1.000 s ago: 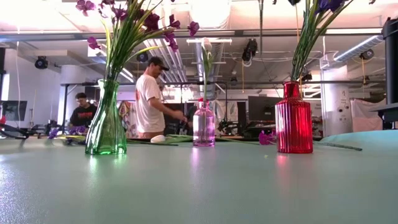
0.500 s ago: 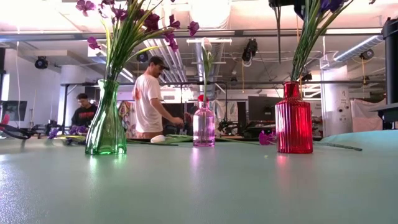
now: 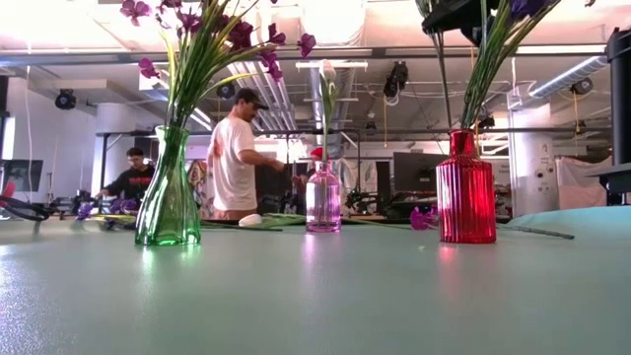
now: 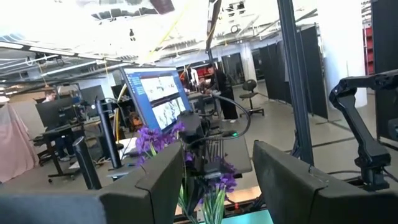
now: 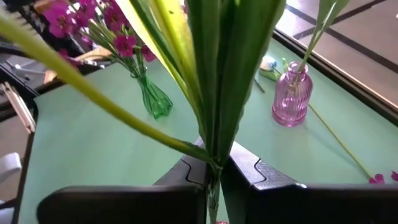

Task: Sort flowers into vase by color
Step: Put the bottom violet flowers into the red flower vase

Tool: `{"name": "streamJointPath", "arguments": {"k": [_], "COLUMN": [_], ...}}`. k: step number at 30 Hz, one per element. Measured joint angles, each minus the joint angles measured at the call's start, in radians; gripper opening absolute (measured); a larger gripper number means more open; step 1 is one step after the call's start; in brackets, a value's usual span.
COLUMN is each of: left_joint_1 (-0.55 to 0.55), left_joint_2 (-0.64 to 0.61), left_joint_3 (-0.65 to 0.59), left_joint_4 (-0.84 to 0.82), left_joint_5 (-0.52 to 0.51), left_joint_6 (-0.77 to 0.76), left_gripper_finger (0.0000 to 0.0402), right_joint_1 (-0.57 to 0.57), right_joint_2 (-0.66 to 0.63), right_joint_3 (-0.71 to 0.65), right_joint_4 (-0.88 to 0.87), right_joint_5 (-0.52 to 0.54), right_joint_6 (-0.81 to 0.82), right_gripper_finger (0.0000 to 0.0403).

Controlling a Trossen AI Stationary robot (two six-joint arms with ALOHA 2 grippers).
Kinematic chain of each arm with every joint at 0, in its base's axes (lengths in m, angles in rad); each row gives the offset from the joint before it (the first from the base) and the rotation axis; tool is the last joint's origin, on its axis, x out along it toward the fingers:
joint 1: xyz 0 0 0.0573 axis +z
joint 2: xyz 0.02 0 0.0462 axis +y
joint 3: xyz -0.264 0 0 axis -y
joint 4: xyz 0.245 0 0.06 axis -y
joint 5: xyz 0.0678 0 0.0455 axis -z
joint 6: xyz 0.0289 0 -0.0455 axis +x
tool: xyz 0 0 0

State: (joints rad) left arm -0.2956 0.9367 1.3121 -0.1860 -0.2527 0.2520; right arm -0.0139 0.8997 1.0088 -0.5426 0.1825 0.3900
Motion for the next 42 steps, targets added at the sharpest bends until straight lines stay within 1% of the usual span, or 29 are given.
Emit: {"name": "streamJointPath", "arguments": {"k": [8, 13, 33, 42], "left_joint_1": [0.0, 0.0, 0.001, 0.001], "left_joint_2": [0.005, 0.005, 0.006, 0.007], "left_joint_3": [0.0, 0.0, 0.0, 0.0], "left_joint_4": [-0.009, -0.017, -0.051, -0.063], "left_joint_5": [0.0, 0.0, 0.0, 0.0], "left_joint_6": [0.002, 0.004, 0.005, 0.005], "left_gripper_finger": [0.0181, 0.0181, 0.0181, 0.0181], "right_joint_1": [0.0, 0.0, 0.001, 0.001], "right_joint_2": [0.035, 0.055, 0.137, 0.14], "right_joint_3": [0.039, 0.047, 0.036, -0.015], "right_joint_4": [-0.067, -0.069, -0.052, -0.045], "right_joint_5": [-0.007, -0.007, -0.003, -0.008], "right_joint_6": [-0.008, -0.007, -0.008, -0.007], "right_gripper_finger": [0.0018, 0.0018, 0.0018, 0.0018]}}
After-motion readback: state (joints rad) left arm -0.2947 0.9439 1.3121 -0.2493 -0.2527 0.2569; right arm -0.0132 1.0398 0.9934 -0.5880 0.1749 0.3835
